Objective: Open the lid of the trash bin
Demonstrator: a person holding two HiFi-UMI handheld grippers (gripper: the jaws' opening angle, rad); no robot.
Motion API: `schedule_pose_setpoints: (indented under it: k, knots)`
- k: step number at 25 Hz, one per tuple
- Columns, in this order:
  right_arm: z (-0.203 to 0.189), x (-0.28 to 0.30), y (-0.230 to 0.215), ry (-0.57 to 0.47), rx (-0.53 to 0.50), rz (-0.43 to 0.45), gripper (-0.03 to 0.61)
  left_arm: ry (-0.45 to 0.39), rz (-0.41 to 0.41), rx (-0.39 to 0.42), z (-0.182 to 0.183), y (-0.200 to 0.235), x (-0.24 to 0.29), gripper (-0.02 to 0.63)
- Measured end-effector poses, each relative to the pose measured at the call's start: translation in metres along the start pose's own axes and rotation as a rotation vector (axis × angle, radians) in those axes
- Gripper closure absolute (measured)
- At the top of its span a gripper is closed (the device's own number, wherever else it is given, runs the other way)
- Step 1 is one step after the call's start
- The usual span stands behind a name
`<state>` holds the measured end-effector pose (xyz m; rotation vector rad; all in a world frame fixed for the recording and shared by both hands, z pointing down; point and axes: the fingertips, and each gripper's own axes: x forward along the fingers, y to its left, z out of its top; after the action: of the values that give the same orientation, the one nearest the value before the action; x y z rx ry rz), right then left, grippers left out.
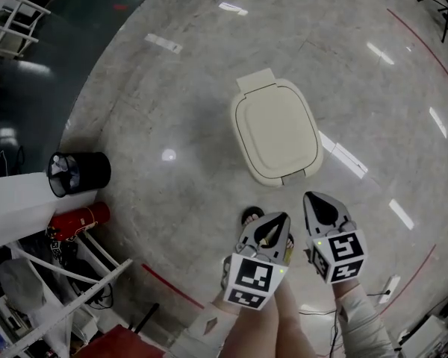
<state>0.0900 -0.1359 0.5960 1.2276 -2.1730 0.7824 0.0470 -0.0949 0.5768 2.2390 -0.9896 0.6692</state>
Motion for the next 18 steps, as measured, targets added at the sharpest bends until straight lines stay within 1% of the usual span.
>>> schedule_pose_setpoints:
  k: [5, 13, 18]
  knots:
    - [-0.018, 0.03, -0.01, 0.07, -0.037, -0.004, 0.574, 0.023, 0.015, -0.025, -0.012, 0.015, 0.009, 0.609]
    - [-0.04, 0.062, -0.027, 0.16, -0.048, -0.04, 0.574, 0.048, 0.036, -0.023, -0.019, 0.037, 0.018, 0.609]
    - [-0.051, 0.072, -0.031, 0.197, -0.05, -0.051, 0.574, 0.044, 0.047, -0.045, -0.017, 0.047, 0.019, 0.609]
